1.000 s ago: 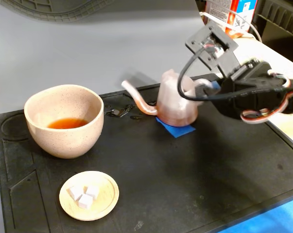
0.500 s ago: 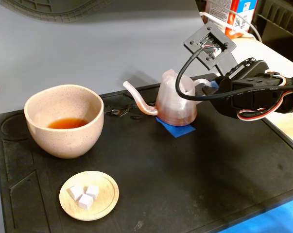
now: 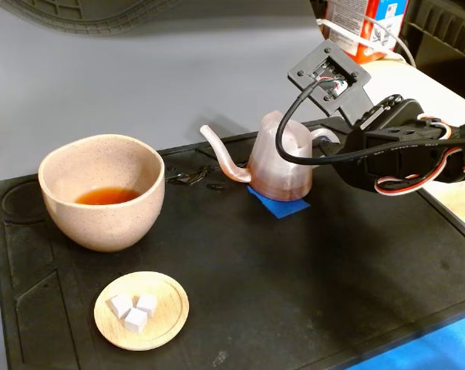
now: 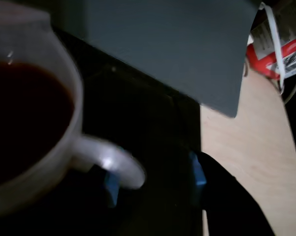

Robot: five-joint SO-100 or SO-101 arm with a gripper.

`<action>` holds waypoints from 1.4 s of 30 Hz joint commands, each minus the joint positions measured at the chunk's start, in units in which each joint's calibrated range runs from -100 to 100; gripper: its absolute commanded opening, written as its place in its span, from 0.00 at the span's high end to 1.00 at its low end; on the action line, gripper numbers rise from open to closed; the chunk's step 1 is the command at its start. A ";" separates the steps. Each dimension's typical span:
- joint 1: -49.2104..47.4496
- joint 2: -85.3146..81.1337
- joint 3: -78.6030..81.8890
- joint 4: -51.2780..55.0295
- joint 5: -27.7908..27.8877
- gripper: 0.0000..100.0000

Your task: Pick up a kettle and pour liquid into a cup.

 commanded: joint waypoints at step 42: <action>-3.38 -106.82 68.94 86.09 -18.98 0.99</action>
